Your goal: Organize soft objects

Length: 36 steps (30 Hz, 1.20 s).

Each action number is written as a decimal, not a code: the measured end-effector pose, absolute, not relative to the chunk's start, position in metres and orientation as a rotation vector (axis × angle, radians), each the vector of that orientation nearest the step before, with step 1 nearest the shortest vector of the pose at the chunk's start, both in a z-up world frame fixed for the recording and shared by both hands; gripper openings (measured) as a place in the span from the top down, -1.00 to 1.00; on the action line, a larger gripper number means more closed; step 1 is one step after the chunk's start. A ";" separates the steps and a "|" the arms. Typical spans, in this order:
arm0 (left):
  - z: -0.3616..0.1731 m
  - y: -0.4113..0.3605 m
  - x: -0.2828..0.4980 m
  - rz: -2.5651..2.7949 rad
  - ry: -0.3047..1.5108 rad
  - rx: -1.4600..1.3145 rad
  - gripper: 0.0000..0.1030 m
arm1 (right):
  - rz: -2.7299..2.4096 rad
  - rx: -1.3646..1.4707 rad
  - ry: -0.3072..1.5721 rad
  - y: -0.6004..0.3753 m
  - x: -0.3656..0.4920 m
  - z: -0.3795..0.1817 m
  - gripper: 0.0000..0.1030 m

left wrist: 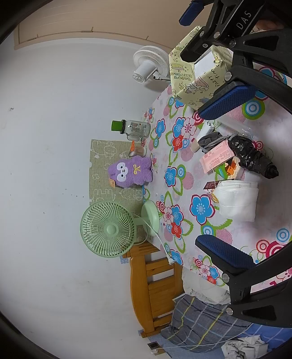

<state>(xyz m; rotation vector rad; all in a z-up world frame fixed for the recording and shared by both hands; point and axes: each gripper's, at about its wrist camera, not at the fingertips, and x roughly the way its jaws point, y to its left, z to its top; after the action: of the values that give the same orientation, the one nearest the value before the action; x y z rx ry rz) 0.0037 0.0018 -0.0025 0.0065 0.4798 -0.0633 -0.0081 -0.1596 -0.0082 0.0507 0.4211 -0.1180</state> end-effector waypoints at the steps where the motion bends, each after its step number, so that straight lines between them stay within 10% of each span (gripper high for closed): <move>1: -0.003 0.002 0.004 -0.063 0.479 0.007 -0.99 | -0.119 0.049 0.421 -0.159 -0.008 -0.008 -0.99; 36: -0.011 0.005 0.011 -0.061 0.501 0.007 -0.97 | -0.116 0.051 0.442 -0.161 0.001 -0.014 -0.99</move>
<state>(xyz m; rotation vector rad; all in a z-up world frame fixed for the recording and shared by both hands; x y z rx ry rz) 0.0109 0.0045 -0.0114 0.0072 0.5008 -0.0614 0.0011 -0.1607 -0.0144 0.0508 0.4417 -0.1156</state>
